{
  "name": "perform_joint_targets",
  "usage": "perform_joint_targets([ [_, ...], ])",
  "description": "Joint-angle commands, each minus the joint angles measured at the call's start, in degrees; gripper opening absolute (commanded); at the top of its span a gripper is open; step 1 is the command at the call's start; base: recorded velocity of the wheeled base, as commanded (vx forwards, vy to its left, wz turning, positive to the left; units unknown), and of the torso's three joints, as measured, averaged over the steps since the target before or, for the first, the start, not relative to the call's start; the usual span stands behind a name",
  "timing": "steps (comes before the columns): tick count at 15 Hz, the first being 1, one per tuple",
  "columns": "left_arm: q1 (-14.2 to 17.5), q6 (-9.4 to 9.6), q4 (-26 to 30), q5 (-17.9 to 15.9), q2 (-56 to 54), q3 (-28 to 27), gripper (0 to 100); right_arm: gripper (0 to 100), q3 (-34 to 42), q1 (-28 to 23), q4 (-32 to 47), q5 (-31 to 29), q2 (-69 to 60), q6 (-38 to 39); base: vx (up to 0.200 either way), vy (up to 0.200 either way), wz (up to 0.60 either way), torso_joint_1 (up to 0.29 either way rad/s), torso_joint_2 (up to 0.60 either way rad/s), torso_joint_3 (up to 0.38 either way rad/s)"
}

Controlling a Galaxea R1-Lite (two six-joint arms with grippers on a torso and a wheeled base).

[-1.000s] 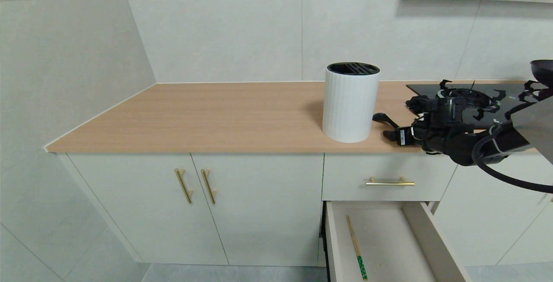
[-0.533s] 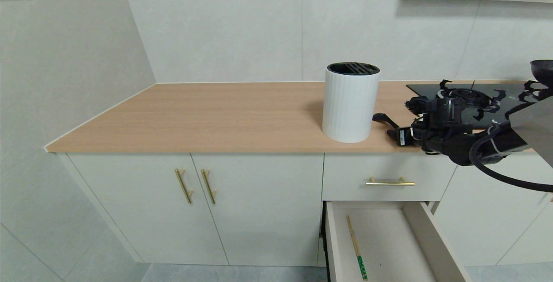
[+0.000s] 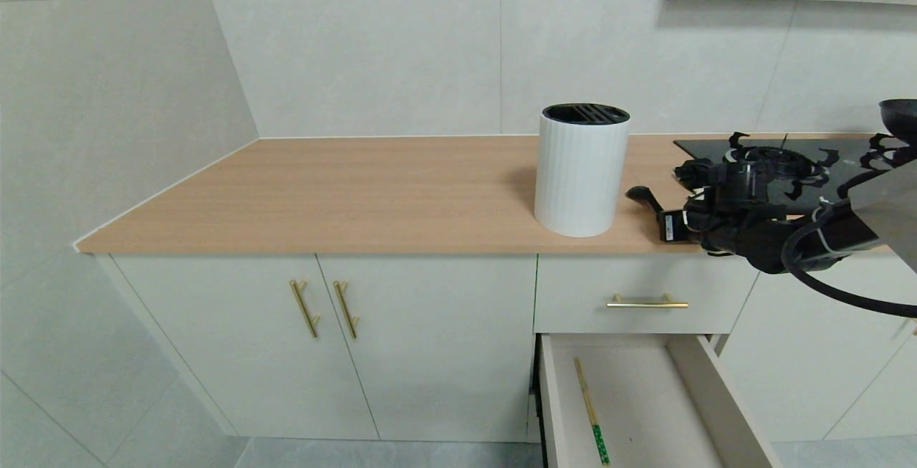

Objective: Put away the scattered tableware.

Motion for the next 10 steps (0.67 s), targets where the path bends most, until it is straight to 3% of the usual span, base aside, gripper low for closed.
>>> perform_joint_targets([
  [1, 0.0, -0.01, 0.0, 0.0, 0.1, 0.0, 100, 0, 0.0, 0.1, 1.7, -0.1, -2.3, 1.5, 0.0, 0.0, 0.0, 0.0, 0.0, 0.0],
  [10, 0.0, -0.01, 0.0, 0.0, 0.1, 0.0, 100, 0, 3.1, 3.0, 29.6, -1.7, -23.2, 8.3, 0.0, 0.0, 0.0, 0.0, 0.0, 0.0],
])
